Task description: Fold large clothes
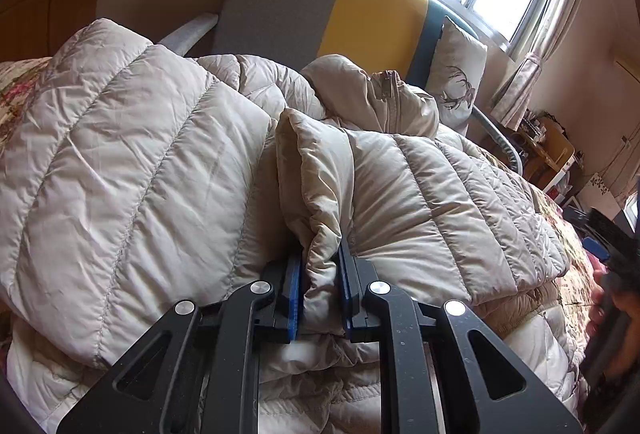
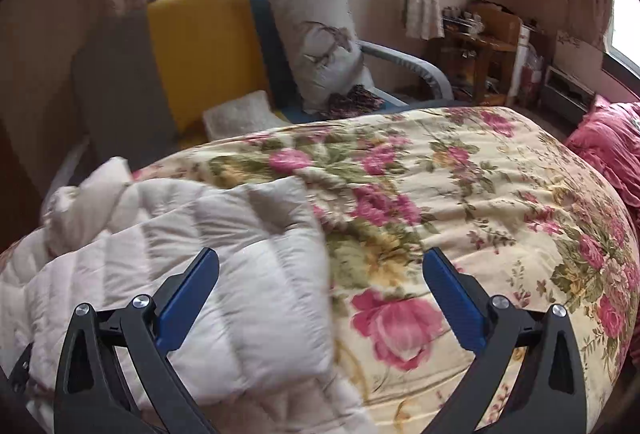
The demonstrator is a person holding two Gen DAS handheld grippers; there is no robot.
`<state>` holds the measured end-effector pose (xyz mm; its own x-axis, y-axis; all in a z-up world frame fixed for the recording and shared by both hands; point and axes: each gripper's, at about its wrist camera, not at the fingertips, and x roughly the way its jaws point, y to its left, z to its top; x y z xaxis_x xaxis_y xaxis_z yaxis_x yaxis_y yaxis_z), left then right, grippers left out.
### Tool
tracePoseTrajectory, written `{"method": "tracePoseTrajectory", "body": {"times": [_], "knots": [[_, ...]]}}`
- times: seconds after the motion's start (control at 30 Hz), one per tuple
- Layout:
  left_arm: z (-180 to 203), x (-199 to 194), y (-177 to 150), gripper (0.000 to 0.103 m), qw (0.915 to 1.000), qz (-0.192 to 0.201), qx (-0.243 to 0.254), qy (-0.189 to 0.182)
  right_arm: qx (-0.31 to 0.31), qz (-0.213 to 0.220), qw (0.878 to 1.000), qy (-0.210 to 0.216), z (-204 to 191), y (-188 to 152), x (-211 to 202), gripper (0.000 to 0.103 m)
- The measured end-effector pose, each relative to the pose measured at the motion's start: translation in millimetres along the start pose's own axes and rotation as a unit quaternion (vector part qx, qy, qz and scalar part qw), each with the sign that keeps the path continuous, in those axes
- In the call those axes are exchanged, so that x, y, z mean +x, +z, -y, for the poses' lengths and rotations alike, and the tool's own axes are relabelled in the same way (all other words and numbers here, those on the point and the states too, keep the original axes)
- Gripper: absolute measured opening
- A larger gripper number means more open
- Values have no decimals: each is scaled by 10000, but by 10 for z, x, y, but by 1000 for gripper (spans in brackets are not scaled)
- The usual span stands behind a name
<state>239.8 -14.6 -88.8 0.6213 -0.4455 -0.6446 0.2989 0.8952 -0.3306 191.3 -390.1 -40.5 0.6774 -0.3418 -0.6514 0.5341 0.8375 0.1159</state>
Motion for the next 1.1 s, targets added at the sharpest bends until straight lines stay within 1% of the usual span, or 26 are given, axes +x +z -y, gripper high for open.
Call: {"method": "tracePoseTrajectory", "body": {"times": [0.07,0.17,0.2,0.23,0.3,0.37,0.43,0.47,0.5,0.53,0.57,0.6,0.63,0.7,0.73,0.77,0.8,0.83,0.87,0.9,0.97,1.0,1.03,1.1], "knots": [[9,9,6,15,10000,-6,7,16,-544,-28,9978,366,-289,-88,-38,101],[3,-2,8,15,10000,-11,4,9,-1227,36,9909,553,-653,-261,92,101],[-1,8,5,15,10000,-21,-5,11,-1376,-89,9888,566,-720,-311,206,101],[-4,18,5,15,10000,-34,-14,7,-1472,-296,9877,440,-770,-356,340,101],[3,39,5,18,10000,-54,1,-7,-1414,-501,9883,272,-755,-428,565,101],[17,47,15,18,10000,-74,26,18,-1421,-532,9882,199,-768,-456,639,101],[48,-23,72,20,9999,-104,44,50,-1471,-472,9879,152,-784,-468,629,101],[62,-71,112,26,9999,-140,45,28,-1445,-468,9882,175,-762,-466,629,101],[64,-147,170,38,9999,-140,42,-18,-1415,-472,9886,204,-748,-463,633,101],[51,-233,232,47,10000,-45,46,-17,-1393,-474,9889,227,-740,-462,636,101],[30,-319,308,64,9999,114,50,79,-1384,-472,9890,231,-730,-468,619,101],[-13,-393,389,66,9993,294,42,232,-1386,-462,9890,224,-724,-475,609,101],[-88,-444,489,66,9980,444,28,453,-1394,-456,9890,215,-726,-475,609,101],[-248,-420,634,66,9954,509,0,810,-1397,-450,9889,207,-731,-485,602,101],[-359,-358,693,66,9933,473,-36,1058,-1399,-450,9889,207,-731,-486,602,101],[-495,-260,737,66,9904,353,-108,1334,-1401,-451,9889,205,-730,-486,603,101],[-604,-167,753,63,9890,216,-211,1445,-1403,-452,9889,205,-731,-486,601,101],[-739,-39,750,63,9886,10,-368,1460,-1413,-449,9888,196,-731,-489,596,101],[-830,53,718,63,9885,-110,-447,1442,-1429,-448,9886,181,-735,-495,588,101],[-862,119,692,63,9883,-125,-404,1463,-1446,-447,9883,165,-740,-497,589,101],[-811,229,633,64,9867,-65,-57,1622,-1466,-452,9881,139,-765,-519,582,101],[-784,272,618,64,9852,-83,40,1712,-1473,-461,9879,130,-770,-521,586,101],[-763,293,617,64,9836,-106,103,1800,-1481,-466,9878,120,-771,-521,587,101],[-731,256,625,64,9823,-109,160,1863,-1487,-467,9877,117,-775,-519,588,101]]}}
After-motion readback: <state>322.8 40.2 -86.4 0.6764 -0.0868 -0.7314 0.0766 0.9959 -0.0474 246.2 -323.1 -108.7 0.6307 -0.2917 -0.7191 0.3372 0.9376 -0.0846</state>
